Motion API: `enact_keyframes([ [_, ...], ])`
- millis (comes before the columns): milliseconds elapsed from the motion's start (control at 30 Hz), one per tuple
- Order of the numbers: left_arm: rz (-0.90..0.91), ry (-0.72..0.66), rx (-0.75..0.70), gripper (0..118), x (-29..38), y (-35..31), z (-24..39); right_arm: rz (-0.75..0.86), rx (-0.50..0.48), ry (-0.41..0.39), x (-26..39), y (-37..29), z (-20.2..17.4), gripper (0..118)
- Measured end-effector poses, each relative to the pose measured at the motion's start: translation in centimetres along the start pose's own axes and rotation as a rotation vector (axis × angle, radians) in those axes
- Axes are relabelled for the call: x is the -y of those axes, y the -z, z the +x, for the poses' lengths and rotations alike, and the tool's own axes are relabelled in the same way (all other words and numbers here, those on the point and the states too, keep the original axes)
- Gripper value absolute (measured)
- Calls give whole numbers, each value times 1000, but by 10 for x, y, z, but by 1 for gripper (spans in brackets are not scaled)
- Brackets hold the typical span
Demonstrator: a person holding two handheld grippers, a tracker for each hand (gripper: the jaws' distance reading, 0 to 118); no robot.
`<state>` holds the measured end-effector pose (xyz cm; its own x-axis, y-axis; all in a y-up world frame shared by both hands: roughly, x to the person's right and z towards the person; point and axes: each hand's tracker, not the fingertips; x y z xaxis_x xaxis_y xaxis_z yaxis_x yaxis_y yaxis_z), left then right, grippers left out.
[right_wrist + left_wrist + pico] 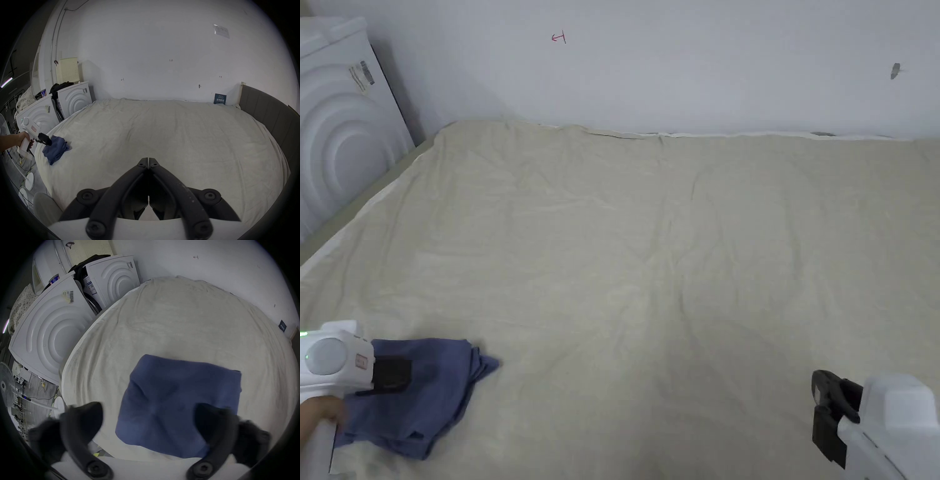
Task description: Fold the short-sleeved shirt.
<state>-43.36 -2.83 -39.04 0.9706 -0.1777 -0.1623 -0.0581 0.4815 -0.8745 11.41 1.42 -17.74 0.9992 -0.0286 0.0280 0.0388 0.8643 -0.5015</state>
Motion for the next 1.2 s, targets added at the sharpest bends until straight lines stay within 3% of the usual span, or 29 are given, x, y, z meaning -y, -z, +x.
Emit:
enact_keyframes([
  [133, 136, -49, 81, 109, -4, -53, 15, 53, 6, -4, -11, -19, 9, 1],
  [233, 233, -38, 131, 109, -7, -104, 33, 113, 16, -5, -24, -37, 16, 1],
  [567, 802, -21, 255, 110, 31, -282, 114, 344, 119, -37, -77, -113, 57, 1],
  [767, 1024, -68, 298, 110, 69, -329, 169, 450, 190, -61, -96, -152, 84, 1],
  [933, 1120, -28, 309, 106, 99, -349, 217, 508, 248, -80, -97, -178, 96, 1],
  [1000, 1139, 6, 331, 98, 108, -349, 235, 524, 269, -88, -94, -185, 101, 1],
  [1100, 1144, 60, 355, 76, 121, -351, 260, 531, 281, -88, -91, -193, 103, 1],
  [1167, 1136, 85, 386, 38, 128, -351, 273, 534, 281, -77, -89, -196, 105, 1],
  [1200, 1129, 87, 406, 10, 130, -350, 278, 535, 284, -74, -87, -193, 111, 1],
])
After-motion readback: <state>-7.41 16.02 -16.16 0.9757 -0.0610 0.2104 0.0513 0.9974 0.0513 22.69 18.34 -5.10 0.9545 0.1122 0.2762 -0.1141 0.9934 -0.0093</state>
